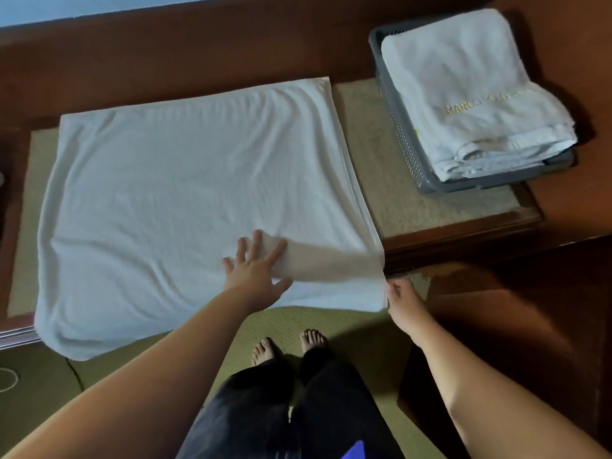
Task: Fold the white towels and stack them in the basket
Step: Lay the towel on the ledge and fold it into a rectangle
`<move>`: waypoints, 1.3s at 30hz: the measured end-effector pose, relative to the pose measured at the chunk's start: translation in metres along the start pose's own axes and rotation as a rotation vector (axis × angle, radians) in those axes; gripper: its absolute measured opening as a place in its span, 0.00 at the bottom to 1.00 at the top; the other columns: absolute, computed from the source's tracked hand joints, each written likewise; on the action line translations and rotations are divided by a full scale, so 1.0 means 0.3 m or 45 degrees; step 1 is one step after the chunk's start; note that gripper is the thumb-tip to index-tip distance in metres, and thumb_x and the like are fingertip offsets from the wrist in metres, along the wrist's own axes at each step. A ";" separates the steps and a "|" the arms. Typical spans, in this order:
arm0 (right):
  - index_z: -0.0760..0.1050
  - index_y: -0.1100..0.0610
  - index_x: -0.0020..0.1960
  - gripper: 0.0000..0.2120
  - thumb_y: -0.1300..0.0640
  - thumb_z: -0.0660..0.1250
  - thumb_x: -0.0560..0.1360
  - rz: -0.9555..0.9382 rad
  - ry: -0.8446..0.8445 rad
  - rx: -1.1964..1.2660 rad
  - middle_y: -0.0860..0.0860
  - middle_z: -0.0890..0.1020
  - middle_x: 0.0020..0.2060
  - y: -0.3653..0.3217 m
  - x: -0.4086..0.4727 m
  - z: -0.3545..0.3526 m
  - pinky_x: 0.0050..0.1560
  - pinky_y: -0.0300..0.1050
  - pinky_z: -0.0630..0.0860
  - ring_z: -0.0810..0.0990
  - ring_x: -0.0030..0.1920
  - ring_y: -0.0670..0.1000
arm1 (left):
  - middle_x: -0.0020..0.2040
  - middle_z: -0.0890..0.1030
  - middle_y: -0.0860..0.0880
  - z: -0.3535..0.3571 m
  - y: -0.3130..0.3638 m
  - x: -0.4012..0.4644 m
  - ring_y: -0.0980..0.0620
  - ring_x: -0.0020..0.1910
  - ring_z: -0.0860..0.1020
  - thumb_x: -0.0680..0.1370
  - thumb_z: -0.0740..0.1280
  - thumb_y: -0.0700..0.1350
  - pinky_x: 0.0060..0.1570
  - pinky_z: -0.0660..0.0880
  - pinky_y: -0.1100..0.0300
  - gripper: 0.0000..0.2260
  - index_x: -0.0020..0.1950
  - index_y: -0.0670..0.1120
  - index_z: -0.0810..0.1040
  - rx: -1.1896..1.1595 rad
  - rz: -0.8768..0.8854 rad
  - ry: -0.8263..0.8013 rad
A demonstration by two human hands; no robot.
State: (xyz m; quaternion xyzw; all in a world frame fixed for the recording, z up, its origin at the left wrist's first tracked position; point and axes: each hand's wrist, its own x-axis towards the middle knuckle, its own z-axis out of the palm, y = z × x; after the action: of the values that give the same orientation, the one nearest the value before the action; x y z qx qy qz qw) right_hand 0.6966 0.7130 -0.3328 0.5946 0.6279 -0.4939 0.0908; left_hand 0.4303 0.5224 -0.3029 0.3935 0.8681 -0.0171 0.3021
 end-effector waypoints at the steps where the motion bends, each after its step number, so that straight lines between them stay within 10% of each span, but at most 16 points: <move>1: 0.67 0.56 0.71 0.13 0.55 0.55 0.87 0.091 0.003 -0.029 0.55 0.77 0.61 0.012 0.006 0.003 0.55 0.52 0.73 0.76 0.56 0.56 | 0.84 0.34 0.49 -0.002 -0.003 -0.001 0.39 0.83 0.37 0.79 0.60 0.70 0.77 0.48 0.30 0.38 0.82 0.69 0.42 -0.020 0.003 0.003; 5: 0.73 0.55 0.57 0.04 0.58 0.61 0.84 -0.010 0.340 -0.061 0.56 0.78 0.57 -0.030 0.013 0.010 0.54 0.52 0.75 0.75 0.53 0.55 | 0.86 0.41 0.49 0.002 -0.005 -0.021 0.42 0.84 0.42 0.81 0.61 0.66 0.79 0.50 0.36 0.33 0.83 0.66 0.52 -0.117 -0.018 0.093; 9: 0.77 0.58 0.58 0.09 0.61 0.69 0.79 -0.649 0.556 -0.252 0.58 0.76 0.55 -0.226 -0.046 0.038 0.53 0.50 0.72 0.75 0.54 0.59 | 0.85 0.50 0.48 0.028 -0.037 -0.094 0.44 0.84 0.50 0.81 0.63 0.64 0.80 0.56 0.43 0.30 0.82 0.63 0.60 -0.289 -0.155 0.184; 24: 0.61 0.47 0.81 0.26 0.56 0.55 0.84 -1.459 -0.912 -1.446 0.45 0.62 0.80 -1.075 -0.404 0.996 0.77 0.53 0.63 0.61 0.79 0.51 | 0.80 0.64 0.49 0.023 -0.808 -0.488 0.44 0.74 0.66 0.83 0.61 0.57 0.64 0.77 0.43 0.23 0.78 0.56 0.67 -1.042 -1.204 0.564; 32: 0.43 0.46 0.85 0.29 0.44 0.47 0.87 -1.861 -0.901 -2.078 0.48 0.40 0.84 -1.279 -0.434 1.519 0.82 0.61 0.43 0.37 0.83 0.53 | 0.71 0.70 0.48 0.013 -1.067 -0.467 0.48 0.68 0.71 0.84 0.64 0.55 0.58 0.71 0.57 0.21 0.75 0.51 0.68 -1.314 -1.255 0.882; 39: 0.34 0.31 0.80 0.26 0.38 0.42 0.86 -1.910 -0.589 -2.372 0.44 0.37 0.84 -1.576 -0.184 1.604 0.79 0.70 0.43 0.38 0.84 0.57 | 0.47 0.72 0.55 -0.021 -1.144 -0.435 0.46 0.54 0.75 0.79 0.70 0.59 0.56 0.78 0.47 0.14 0.58 0.57 0.69 -1.508 -1.320 0.567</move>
State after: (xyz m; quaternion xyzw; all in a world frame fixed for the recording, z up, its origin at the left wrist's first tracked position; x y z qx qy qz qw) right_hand 0.0888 0.4186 -0.2906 -0.3107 0.8987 0.1215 0.2846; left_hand 0.2554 0.1997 -0.2989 -0.2885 0.8446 0.3854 0.2340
